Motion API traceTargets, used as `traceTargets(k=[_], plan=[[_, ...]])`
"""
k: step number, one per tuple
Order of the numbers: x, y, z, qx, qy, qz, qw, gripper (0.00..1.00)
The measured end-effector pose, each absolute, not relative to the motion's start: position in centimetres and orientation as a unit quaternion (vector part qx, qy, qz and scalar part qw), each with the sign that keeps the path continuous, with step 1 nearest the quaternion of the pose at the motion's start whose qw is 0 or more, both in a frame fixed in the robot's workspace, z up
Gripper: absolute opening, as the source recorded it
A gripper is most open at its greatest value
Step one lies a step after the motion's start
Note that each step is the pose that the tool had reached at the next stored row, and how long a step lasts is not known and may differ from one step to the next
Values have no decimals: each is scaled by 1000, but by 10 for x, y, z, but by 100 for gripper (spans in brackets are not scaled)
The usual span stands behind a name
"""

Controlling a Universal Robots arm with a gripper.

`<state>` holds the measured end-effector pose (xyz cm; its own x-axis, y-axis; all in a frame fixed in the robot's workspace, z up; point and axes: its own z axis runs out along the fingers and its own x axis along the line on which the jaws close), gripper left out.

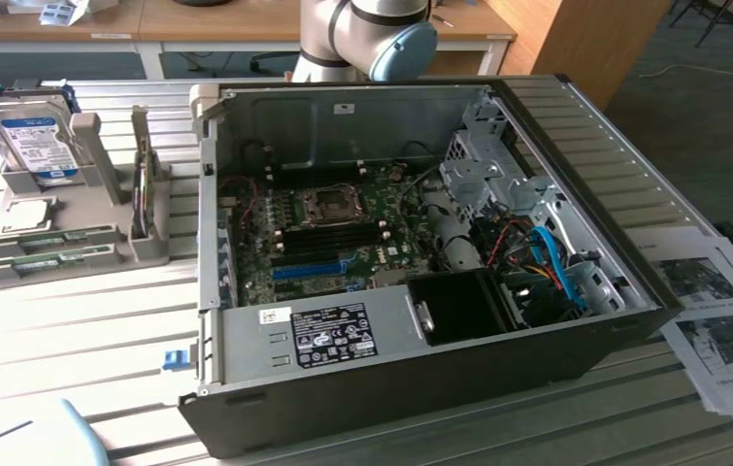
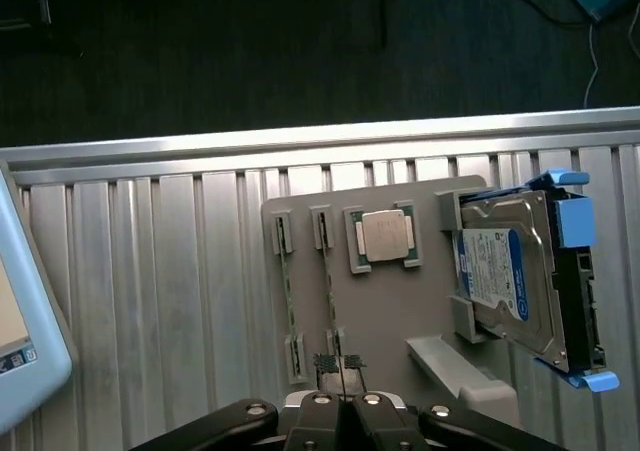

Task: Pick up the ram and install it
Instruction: 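Pick up the ram and move it above insertion slot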

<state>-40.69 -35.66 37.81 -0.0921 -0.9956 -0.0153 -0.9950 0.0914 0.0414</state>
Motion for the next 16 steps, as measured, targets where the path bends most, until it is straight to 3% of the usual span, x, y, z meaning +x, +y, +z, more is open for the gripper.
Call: traceTargets(k=[16], plan=[[-407, -357, 378, 715, -699, -18, 8, 9]])
